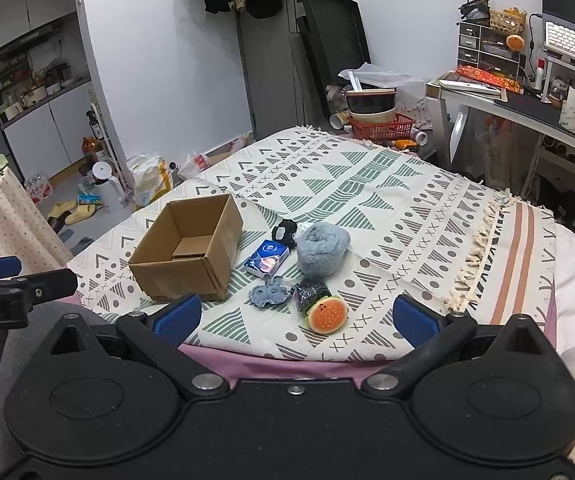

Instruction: Organize soft objects

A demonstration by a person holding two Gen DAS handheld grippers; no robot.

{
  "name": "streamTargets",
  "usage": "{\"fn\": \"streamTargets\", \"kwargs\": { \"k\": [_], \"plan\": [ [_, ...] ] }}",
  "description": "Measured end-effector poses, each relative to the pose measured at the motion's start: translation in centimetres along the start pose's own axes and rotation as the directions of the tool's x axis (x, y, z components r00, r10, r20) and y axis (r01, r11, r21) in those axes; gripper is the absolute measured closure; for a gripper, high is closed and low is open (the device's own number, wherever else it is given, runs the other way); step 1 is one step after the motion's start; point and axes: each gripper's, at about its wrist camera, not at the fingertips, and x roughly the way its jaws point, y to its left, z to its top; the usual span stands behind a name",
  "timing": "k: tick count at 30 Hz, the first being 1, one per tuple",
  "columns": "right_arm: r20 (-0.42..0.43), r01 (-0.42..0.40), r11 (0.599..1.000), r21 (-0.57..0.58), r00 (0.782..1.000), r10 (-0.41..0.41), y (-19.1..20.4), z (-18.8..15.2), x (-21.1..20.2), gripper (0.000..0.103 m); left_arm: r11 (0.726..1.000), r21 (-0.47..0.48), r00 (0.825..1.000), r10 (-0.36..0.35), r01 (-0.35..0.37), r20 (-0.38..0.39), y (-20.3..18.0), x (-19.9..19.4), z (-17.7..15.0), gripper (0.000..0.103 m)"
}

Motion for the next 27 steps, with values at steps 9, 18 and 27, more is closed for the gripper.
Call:
{"fn": "streamTargets", "kwargs": {
  "k": [9, 18, 27],
  "plan": [
    [-0.010, -0.002, 1.000, -0.003, 1.000, 0.002, -0.1, 0.2, 0.6, 0.000, 1.000, -0.004, 1.000, 0.005, -0.005, -0.001, -0.1, 0.3, -0.1, 0.002],
    [-0.024, -0.009, 1.000, 0.010, 1.000, 0.010, -1.1, 0.3, 2.1, 0.000, 0.999, -0.033, 1.000, 0.002, -0.002, 0.001, -0.1, 2.2, 0.2, 0.002],
    [-0.016, -0.023, 0.997, 0.077, 1.000, 0.024, -3.5, 0.4, 4.5, 0.000, 0.997, -0.074, 0.999, -0.005, 0.003, -0.039, -0.2, 5.6, 0.0, 0.002]
  ]
}}
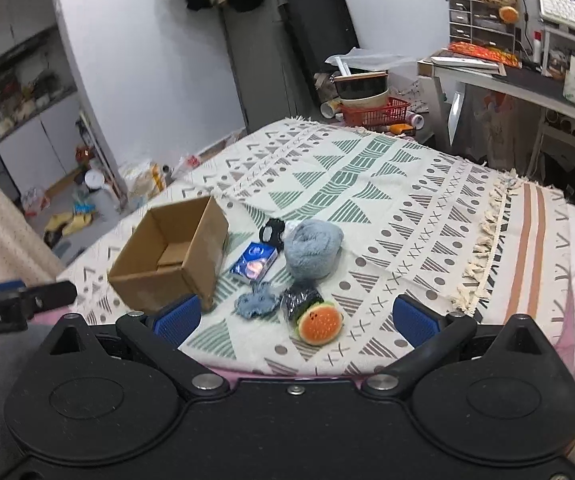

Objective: Organize soft objects
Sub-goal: 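Grasp the orange burger plush with the right tool while the left tool grasps the black plastic bag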

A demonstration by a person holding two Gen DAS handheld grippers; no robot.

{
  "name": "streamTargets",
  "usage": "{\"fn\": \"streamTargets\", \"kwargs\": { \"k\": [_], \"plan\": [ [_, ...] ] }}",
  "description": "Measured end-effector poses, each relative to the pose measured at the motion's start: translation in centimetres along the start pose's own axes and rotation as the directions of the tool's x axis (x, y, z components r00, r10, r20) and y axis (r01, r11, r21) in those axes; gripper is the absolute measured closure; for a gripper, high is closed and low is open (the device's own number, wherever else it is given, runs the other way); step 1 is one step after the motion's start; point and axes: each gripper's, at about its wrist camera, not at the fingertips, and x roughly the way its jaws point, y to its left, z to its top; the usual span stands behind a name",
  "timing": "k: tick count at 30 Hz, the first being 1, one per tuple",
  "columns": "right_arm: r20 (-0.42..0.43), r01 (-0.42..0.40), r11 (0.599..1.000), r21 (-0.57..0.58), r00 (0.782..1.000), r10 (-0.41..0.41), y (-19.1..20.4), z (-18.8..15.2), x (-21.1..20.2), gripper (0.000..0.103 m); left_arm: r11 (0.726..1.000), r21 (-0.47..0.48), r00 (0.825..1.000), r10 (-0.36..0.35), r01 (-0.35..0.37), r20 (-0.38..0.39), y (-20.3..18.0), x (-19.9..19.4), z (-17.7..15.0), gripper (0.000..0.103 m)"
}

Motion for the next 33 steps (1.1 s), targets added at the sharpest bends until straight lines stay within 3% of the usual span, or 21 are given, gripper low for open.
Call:
{"fn": "streamTargets", "kwargs": {
  "k": [8, 16, 22, 27, 33],
  "plan": [
    [-0.023, 0.004, 0.998, 0.061, 1.000, -0.003, -2.1, 0.4, 3.2, 0.000, 0.999, -0.032, 0.999, -0.009, 0.008, -0.033, -0.5, 3.8, 0.3, 0.004],
    [-0.094, -0.002, 0.979, 0.202, 0.995, 0.022, -4.4, 0.4, 7.2, 0.021, 0.999, -0.024, 0.997, -0.031, 0.029, -0.072, -2.2, 8.0, 0.5, 0.009],
    [-0.168, 0.005, 0.948, 0.317, 0.985, 0.051, -5.5, -0.1, 10.7, 0.040, 0.997, -0.019, 0.992, -0.076, 0.075, -0.105, -3.5, 11.1, 0.6, 0.016],
    [-0.211, 0.028, 0.919, 0.394, 0.975, 0.061, -6.2, -0.6, 13.4, 0.041, 0.994, -0.050, 0.981, -0.107, 0.100, -0.159, -4.2, 14.0, 0.5, 0.029],
    [-0.266, 0.034, 0.853, 0.522, 0.956, 0.125, -7.7, -2.0, 16.3, 0.044, 0.986, -0.113, 0.964, -0.145, 0.122, -0.223, -4.4, 17.6, 0.4, 0.033]
  ]
}}
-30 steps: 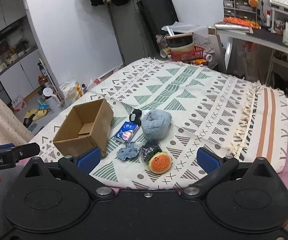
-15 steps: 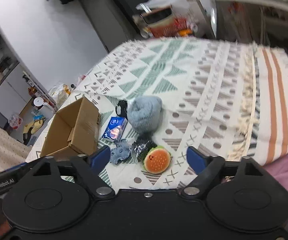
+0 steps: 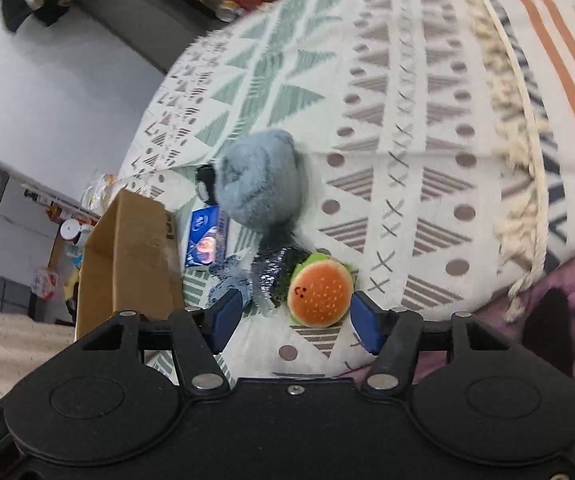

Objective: Organize soft objects
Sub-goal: 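Grasp the orange burger plush with the right tool while the left tool grasps the black plastic bag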

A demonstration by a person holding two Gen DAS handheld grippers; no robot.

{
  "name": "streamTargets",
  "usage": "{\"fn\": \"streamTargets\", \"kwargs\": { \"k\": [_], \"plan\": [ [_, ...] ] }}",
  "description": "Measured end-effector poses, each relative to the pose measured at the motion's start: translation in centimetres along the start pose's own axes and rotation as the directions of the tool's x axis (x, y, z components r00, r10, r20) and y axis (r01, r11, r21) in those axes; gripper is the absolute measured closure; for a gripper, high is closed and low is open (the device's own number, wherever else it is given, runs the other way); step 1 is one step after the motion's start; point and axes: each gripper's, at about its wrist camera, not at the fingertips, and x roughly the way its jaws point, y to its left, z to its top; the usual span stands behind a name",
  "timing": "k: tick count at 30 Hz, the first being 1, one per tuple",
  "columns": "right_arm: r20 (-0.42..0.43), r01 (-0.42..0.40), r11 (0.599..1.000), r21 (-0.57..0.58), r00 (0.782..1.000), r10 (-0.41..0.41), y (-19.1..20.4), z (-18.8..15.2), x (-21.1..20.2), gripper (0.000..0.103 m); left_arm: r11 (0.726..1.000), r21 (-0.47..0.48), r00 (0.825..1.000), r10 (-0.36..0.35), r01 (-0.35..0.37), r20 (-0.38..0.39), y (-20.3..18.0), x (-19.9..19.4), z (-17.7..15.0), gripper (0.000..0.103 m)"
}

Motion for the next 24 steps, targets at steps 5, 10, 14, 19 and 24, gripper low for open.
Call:
{"fn": "streamTargets", "kwargs": {
  "k": [5, 10, 14, 19, 24],
  "plan": [
    [-0.017, 0.017, 0.998, 0.053, 1.000, -0.016, -0.7, 0.4, 1.6, 0.044, 0.998, -0.055, 0.999, -0.026, 0.023, -0.042, 0.0, 2.5, 0.5, 0.037],
    [-0.060, 0.012, 0.992, 0.122, 0.998, -0.004, -1.5, 0.9, 3.5, 0.044, 0.992, -0.112, 0.994, -0.070, 0.061, -0.083, -0.3, 4.8, 1.1, 0.039],
    [-0.100, 0.008, 0.988, 0.153, 0.995, 0.008, -1.9, 1.2, 4.9, 0.044, 0.980, -0.179, 0.984, -0.112, 0.086, -0.141, -0.1, 7.3, 1.2, 0.039],
    [-0.129, 0.021, 0.982, 0.188, 0.992, 0.003, -2.4, 1.5, 6.2, 0.043, 0.966, -0.245, 0.974, -0.133, 0.086, -0.183, 0.3, 9.7, 0.9, 0.038],
    [-0.148, 0.038, 0.980, 0.197, 0.989, -0.009, -2.5, 1.7, 7.2, 0.045, 0.940, -0.326, 0.958, -0.177, 0.097, -0.225, 0.6, 11.8, 0.7, 0.038]
  ]
}}
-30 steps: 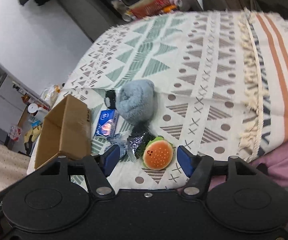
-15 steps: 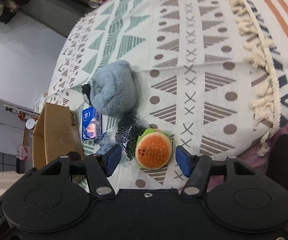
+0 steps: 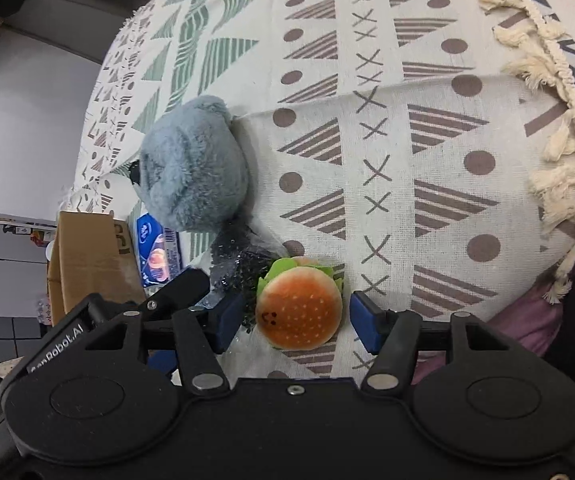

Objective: Organize soft objects
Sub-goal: 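Grasp the orange burger plush with the right tool while the left tool grasps the black plastic bag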

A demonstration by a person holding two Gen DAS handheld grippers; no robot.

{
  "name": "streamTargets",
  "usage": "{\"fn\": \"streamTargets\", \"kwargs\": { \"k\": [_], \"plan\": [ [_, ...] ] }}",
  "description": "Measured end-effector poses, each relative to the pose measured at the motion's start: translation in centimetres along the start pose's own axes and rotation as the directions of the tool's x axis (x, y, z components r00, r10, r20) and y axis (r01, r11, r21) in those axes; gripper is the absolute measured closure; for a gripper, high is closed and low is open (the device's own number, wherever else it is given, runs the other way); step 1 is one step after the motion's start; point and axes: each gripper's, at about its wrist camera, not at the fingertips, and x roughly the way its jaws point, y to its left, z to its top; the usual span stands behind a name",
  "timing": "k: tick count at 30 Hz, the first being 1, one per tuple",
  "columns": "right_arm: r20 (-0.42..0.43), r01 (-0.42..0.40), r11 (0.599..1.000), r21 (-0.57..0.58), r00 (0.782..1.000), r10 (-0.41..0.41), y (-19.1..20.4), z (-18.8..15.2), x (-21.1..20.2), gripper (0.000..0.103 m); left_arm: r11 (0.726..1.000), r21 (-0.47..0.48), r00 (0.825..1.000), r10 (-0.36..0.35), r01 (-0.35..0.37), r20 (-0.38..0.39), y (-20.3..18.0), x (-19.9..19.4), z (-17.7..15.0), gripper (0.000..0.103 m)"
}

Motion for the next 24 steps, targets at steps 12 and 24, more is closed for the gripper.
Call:
{"fn": "streamTargets", "kwargs": {
  "k": [12, 24],
  "plan": [
    [0.003, 0.002, 1.000, 0.004, 1.000, -0.002, 0.0, 0.0, 1.0, 0.066, 0.980, -0.192, 0.995, -0.067, 0.052, -0.074, 0.4, 3.4, -0.6, 0.056],
    [0.087, -0.062, 0.995, -0.080, 0.994, 0.069, 0.8, -0.9, -1.8, 0.068, 0.993, -0.118, 1.000, -0.017, 0.020, 0.025, -0.5, -1.0, -0.3, 0.076]
  ]
}}
